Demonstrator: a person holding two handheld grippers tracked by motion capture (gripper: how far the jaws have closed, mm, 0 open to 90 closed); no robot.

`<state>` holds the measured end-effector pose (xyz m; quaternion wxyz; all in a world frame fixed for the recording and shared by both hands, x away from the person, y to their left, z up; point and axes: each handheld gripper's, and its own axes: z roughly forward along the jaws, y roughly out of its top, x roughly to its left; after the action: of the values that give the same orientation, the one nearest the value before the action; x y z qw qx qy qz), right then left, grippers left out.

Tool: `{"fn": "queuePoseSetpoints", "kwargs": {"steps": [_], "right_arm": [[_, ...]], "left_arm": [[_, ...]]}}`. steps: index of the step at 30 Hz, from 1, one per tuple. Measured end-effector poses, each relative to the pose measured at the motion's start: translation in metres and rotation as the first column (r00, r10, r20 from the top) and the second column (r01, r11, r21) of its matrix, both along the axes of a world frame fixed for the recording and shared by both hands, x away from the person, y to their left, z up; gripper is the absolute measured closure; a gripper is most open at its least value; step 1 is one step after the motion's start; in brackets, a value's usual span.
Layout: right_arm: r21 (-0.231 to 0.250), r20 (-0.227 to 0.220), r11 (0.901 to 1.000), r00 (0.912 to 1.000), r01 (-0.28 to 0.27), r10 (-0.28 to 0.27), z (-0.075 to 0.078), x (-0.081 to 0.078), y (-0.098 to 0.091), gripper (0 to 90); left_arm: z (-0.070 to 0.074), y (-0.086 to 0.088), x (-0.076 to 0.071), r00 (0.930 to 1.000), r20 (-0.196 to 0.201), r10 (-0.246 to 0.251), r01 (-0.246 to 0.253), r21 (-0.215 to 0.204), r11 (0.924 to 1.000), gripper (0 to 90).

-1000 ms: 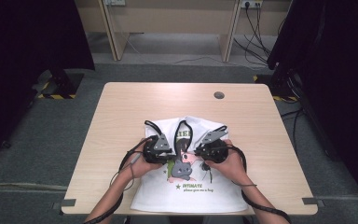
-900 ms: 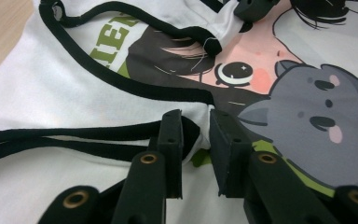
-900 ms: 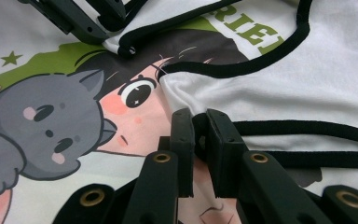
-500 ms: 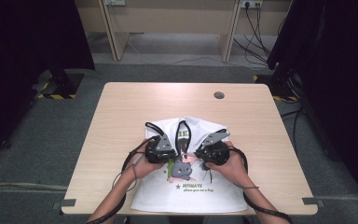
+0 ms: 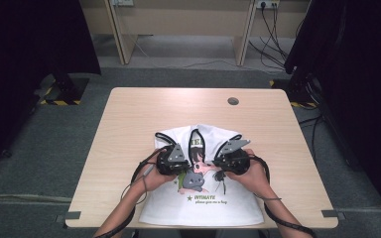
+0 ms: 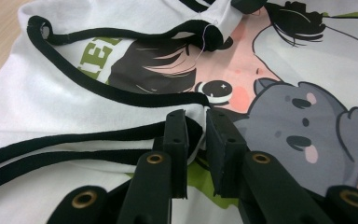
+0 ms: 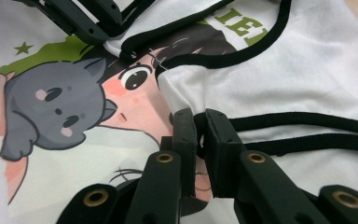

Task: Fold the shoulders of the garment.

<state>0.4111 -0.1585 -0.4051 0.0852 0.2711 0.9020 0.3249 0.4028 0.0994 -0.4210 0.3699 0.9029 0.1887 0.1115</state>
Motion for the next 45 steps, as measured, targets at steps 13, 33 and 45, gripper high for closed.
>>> {"fn": "queuePoseSetpoints", "kwargs": {"steps": [13, 33, 45], "right_arm": [[0.027, 0.008, 0.9996, 1.0000, -0.004, 0.003, 0.000, -0.003, -0.011, 64.9], [0.167, 0.002, 0.9367, 0.9499, 0.308, -0.312, 0.019, -0.002, -0.111, 18.9], [0.205, 0.029, 0.8976, 0.9143, 0.390, -0.404, 0.030, -0.013, -0.156, 13.9]], "left_arm": [[0.003, 0.008, -0.003, 1.0000, -0.009, 0.003, -0.003, -0.063, 0.9980, 66.5], [0.022, 0.104, -0.019, 0.9300, -0.047, 0.364, -0.360, -0.320, 0.8766, 24.5], [0.017, 0.156, -0.037, 0.8528, -0.071, 0.517, -0.506, -0.358, 0.7848, 22.6]]}}
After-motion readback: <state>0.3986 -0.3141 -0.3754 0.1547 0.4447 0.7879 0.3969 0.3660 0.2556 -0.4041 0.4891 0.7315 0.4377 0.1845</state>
